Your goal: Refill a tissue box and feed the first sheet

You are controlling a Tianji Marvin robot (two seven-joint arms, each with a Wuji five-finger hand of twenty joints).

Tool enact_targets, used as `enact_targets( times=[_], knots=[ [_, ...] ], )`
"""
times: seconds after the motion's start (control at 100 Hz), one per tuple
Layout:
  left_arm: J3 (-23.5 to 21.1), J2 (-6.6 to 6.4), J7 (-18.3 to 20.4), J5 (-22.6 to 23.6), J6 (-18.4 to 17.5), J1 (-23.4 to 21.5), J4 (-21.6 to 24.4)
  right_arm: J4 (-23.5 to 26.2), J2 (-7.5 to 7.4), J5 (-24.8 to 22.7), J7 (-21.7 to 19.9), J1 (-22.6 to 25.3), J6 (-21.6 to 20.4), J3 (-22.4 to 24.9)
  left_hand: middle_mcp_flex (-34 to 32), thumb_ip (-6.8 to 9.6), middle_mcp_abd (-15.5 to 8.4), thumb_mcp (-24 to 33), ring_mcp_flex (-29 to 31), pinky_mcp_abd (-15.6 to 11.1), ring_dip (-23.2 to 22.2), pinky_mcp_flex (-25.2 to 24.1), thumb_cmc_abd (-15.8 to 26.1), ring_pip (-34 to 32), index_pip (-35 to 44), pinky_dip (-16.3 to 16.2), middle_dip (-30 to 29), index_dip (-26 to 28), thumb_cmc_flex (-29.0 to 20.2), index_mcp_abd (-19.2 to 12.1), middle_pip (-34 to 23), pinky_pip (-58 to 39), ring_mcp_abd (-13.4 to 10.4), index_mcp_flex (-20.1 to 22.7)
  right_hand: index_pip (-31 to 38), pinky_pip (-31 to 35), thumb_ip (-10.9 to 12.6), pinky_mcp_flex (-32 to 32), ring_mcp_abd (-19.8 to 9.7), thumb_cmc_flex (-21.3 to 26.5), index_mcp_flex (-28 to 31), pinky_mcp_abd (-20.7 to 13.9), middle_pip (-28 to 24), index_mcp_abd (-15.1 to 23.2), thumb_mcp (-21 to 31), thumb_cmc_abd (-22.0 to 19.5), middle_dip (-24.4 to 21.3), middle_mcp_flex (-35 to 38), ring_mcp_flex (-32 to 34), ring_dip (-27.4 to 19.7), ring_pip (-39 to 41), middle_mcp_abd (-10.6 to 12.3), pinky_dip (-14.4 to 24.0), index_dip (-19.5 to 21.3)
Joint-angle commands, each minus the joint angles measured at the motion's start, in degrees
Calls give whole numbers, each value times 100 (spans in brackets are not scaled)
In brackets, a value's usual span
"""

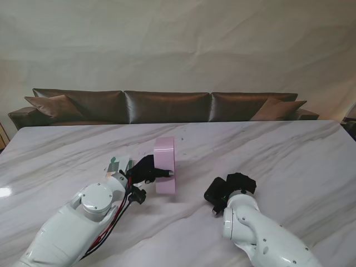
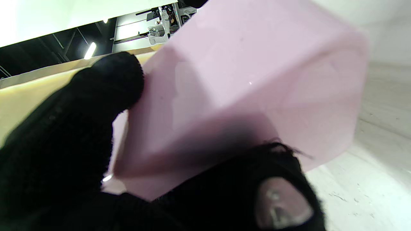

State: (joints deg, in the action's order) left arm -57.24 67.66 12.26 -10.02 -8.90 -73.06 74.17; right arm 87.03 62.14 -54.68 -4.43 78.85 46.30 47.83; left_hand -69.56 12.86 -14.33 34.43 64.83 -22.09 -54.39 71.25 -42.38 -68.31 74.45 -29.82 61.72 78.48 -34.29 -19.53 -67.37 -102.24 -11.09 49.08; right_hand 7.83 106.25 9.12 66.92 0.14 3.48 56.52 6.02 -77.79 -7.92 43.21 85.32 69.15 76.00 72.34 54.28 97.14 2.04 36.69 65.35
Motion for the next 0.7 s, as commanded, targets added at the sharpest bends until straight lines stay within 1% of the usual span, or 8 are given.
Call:
enact_targets(
  times=[0.0, 0.18, 0.27, 0.32, 0.4, 0.47, 0.58, 0.69],
  knots=[
    [-26, -2, 59, -3, 4, -22, 32, -48, -38, -39, -121, 18, -45, -29, -213, 614, -119, 883, 781, -25, -181, -738, 788, -1916, -18, 35, 82, 215, -230, -215, -237, -1625, 733, -47, 7494, 478, 122, 78, -300, 4525, 1943, -139, -281, 2512, 4536, -1139, 314, 242, 260, -90, 140, 89, 138, 964],
    [-18, 4, 58, -17, -26, -16, -2, -43, -121, -293, -404, 13, -101, -98, -211, 609, -120, 882, 781, -25, -181, -738, 789, -1916, -20, 35, 81, 217, -231, -215, -235, -1625, 733, -47, 7232, 60, -204, -198, -227, 4221, 1617, -21, 24, 2605, 4190, -1385, 444, -7, 296, -85, -431, 271, -18, 1042],
    [-27, 2, 65, -17, -37, -12, -16, 18, -168, -441, -598, 62, -156, -75, -211, 604, -120, 878, 781, -25, -181, -738, 790, -1916, -21, 35, 81, 218, -229, -215, -234, -1626, 733, -46, 6867, -395, -1059, -709, -23, 4068, 1192, 33, 466, 2687, 4066, -1219, 338, -349, 297, -492, -1195, 386, -20, 903],
    [-32, 1, 72, -18, -40, -8, -22, 68, -194, -517, -722, 99, -185, -49, -211, 603, -120, 880, 781, -25, -181, -738, 787, -1916, -21, 35, 81, 218, -234, -215, -234, -1626, 733, -46, 6561, -695, -1357, -1092, 164, 4060, 887, 84, 772, 2722, 3932, -1000, 142, -612, 169, -930, -1671, 430, -47, 743],
    [-39, 2, 72, -22, -38, -4, -27, 130, -226, -635, -880, 147, -220, -16, -211, 600, -120, 880, 781, -25, -181, -738, 787, -1916, -21, 35, 81, 219, -240, -215, -234, -1626, 733, -46, 6134, -1095, -1820, -1633, 284, 3862, 396, 100, 1143, 2668, 3691, -743, -180, -1048, -356, -876, -2087, 484, 9, 328],
    [-37, 7, 59, -29, -34, -4, -20, 190, -255, -784, -1049, 187, -268, 11, -211, 594, -120, 873, 781, -25, -181, -738, 797, -1916, -21, 35, 81, 219, -235, -215, -234, -1626, 733, -46, 5911, -1353, -1876, -2027, 303, 3527, 71, 90, 1253, 2592, 3559, -672, -315, -1427, -754, -741, -2320, 476, 83, -6],
    [-17, 10, 58, -37, -38, 4, -17, 273, -279, -1070, -1248, 294, -404, 117, -211, 592, -120, 873, 781, -25, -181, -738, 793, -1916, -21, 35, 81, 220, -241, -215, -234, -1626, 733, -46, 5674, -1736, -1602, -2537, 315, 3104, -375, 102, 1301, 2461, 3458, -723, -552, -1963, -1263, -538, -2680, 454, 162, -415],
    [-9, 11, 72, -42, -44, 21, -43, 374, -296, -1248, -1458, 395, -450, 238, -208, 589, -119, 872, 781, -25, -181, -738, 787, -1916, -22, 35, 81, 220, -238, -215, -232, -1626, 733, -46, 5357, -2052, -1776, -2926, 379, 2609, -894, 118, 1436, 2238, 3476, -496, -674, -2550, -1721, -534, -3002, 382, 169, -728]
  ],
)
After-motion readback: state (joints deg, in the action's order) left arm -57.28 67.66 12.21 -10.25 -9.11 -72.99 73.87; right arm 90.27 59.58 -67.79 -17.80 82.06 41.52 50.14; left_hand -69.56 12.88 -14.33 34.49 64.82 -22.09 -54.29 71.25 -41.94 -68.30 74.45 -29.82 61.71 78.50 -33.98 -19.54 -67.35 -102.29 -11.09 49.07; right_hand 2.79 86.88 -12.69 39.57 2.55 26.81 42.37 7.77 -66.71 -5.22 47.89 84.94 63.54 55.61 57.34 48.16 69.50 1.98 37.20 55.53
